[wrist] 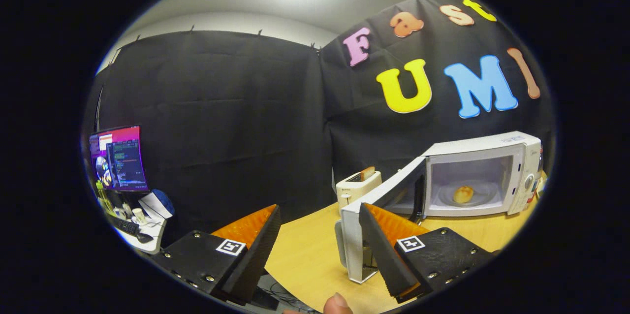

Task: Open the microwave, put the food inside, and close the microwave door.

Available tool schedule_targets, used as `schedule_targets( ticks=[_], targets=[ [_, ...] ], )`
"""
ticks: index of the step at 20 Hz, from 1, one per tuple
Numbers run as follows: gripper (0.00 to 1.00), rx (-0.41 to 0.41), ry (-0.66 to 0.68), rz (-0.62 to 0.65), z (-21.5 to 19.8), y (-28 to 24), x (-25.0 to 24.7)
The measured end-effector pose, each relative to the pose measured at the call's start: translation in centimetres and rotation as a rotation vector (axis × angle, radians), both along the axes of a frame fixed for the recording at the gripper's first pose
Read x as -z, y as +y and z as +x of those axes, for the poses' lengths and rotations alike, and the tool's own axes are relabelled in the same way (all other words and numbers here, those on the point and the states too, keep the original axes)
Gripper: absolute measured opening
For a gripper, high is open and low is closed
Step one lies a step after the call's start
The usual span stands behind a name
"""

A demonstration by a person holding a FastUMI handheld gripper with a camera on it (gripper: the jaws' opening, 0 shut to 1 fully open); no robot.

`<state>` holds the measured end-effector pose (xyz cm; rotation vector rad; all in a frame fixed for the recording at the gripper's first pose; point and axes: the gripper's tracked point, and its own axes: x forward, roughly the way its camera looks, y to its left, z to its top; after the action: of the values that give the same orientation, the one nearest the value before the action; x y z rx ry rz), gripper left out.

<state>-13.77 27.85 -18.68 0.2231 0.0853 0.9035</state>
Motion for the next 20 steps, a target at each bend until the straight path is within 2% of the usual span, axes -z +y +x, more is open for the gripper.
schedule_targets(
  ticks=[4,7,9,11,12,13,14,15,16,18,20],
  targets=[
    [0.95,-0.01,-0.081,-0.077,0.0,4.2,2.4],
    [0.91,-0.029,-0.09,-0.14,0.7,7.3,5.2],
    [0.75,-0.005,-0.097,-0.187,1.5,8.2,7.0],
    [0.48,0.065,-0.073,-0.216,4.0,8.0,8.7],
    [0.26,0.069,-0.051,-0.218,4.6,8.0,9.4],
    [0.21,0.078,-0.029,-0.218,5.0,8.4,10.0],
    [0.21,0.119,-0.02,-0.24,6.2,8.1,10.7],
    [0.12,0.142,-0.011,-0.248,6.8,7.1,11.2],
    [0.03,0.112,0.021,-0.238,6.6,7.6,11.9],
    [0.01,0.101,0.017,-0.248,6.2,7.3,11.9],
    [0.01,0.138,-0.027,-0.271,6.3,5.5,11.5]
  ],
)
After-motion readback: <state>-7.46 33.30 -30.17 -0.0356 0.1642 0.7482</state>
